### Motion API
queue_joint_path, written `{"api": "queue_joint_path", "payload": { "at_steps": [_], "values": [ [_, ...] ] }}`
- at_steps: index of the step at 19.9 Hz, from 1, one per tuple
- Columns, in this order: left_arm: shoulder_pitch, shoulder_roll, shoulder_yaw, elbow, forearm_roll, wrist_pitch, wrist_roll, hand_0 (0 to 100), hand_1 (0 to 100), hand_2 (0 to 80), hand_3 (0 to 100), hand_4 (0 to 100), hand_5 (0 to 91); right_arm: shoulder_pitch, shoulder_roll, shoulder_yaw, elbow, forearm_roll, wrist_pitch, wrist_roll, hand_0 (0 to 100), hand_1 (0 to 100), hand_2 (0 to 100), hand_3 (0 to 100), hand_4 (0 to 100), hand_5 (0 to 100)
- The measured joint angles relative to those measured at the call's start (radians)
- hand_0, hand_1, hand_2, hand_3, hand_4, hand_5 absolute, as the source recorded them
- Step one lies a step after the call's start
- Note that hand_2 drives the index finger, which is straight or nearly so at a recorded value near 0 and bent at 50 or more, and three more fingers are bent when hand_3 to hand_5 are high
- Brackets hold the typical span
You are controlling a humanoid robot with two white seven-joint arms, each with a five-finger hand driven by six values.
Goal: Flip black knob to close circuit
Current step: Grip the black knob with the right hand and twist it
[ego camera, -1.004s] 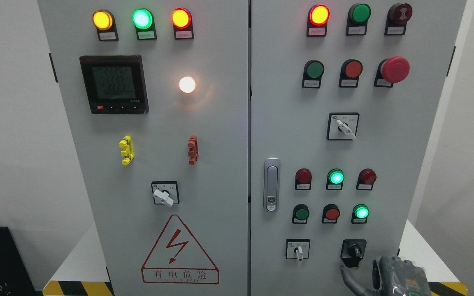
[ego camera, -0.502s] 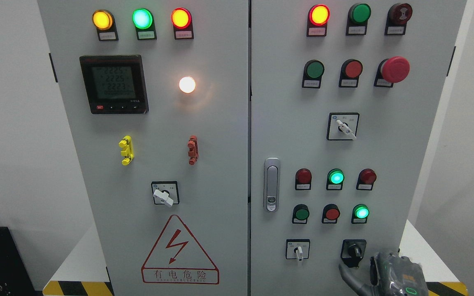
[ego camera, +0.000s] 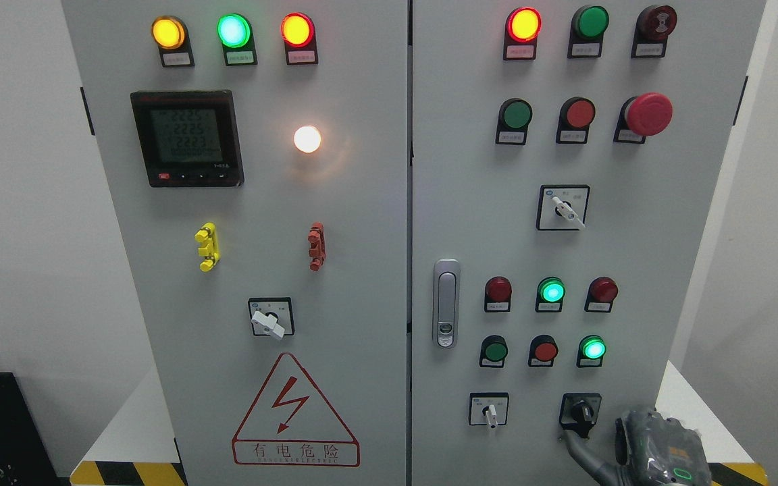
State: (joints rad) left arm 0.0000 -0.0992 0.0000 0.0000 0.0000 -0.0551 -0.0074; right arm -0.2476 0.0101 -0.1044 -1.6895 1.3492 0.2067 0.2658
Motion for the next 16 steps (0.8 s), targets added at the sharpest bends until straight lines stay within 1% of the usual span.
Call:
{"api": "queue_joint_path", "payload": {
  "at_steps": [12, 16],
  "values": [
    [0.0, 0.0, 0.0, 0.0, 0.0, 0.0, 0.0, 0, 0, 0.0, 5, 3, 0.0, -0.009, -0.006, -0.024, 0.004, -0.006, -0.003, -0.004, 0, 6, 89, 100, 83, 89],
    [0.0, 0.0, 0.0, 0.0, 0.0, 0.0, 0.0, 0, 0, 0.0, 5, 3, 0.0, -0.015, -0.008, -0.032, 0.005, -0.007, -0.003, 0.003, 0, 6, 89, 100, 83, 90]
  ]
}}
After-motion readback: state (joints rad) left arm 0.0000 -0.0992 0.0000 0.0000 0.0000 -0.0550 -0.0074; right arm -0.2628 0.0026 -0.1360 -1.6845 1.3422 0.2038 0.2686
